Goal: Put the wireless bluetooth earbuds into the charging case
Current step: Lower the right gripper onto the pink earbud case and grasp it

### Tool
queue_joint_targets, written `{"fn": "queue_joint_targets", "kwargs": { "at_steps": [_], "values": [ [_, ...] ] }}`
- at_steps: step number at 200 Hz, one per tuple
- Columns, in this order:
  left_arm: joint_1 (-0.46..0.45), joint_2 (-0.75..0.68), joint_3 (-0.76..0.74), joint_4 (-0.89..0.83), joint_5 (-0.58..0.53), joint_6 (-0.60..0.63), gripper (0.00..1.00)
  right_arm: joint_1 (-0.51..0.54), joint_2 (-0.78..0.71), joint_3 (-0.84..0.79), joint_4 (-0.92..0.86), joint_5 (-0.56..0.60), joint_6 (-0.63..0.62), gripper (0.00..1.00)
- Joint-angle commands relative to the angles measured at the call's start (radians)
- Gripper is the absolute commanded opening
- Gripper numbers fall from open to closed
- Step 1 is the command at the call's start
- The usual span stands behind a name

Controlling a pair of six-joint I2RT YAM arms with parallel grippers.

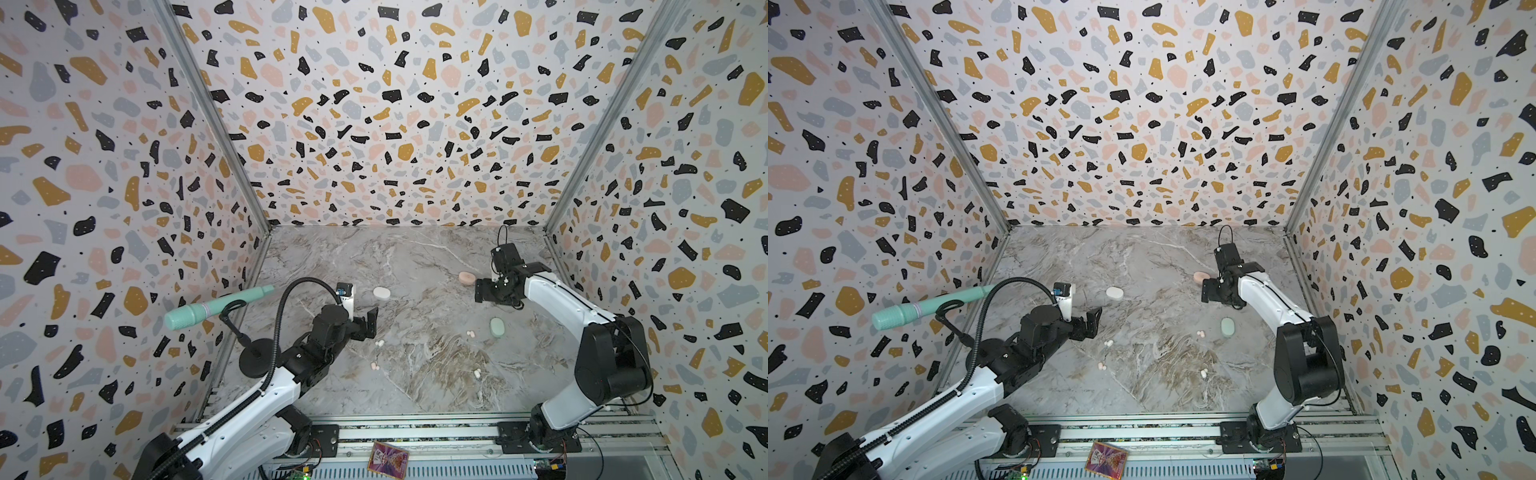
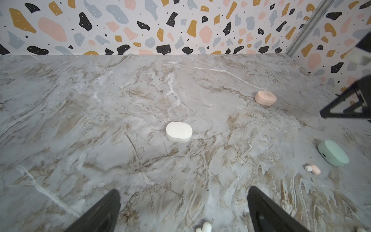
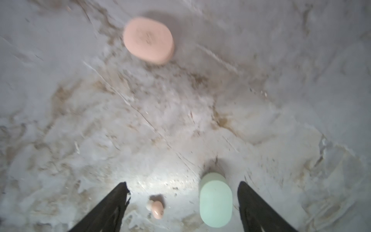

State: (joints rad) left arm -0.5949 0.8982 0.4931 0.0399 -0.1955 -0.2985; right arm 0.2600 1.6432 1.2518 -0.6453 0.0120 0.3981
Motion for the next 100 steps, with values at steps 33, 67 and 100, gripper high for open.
{"fn": "queue_joint_targets", "kwargs": {
  "at_steps": [33,67,100],
  "values": [
    [0.006,0.014,0.01,0.09,0.045,0.004,1.0,0.009,0.313,0.293,0.014,-0.047,0.139,0.87],
    [0.007,0.004,-0.007,0.094,0.043,0.009,1.0,0.028,0.477,0.493,-0.049,0.013,0.173,0.87],
    [0.007,-0.015,-0.017,0.082,0.039,0.018,1.0,0.035,0.564,0.594,-0.106,0.065,0.188,0.85]
  ]
}}
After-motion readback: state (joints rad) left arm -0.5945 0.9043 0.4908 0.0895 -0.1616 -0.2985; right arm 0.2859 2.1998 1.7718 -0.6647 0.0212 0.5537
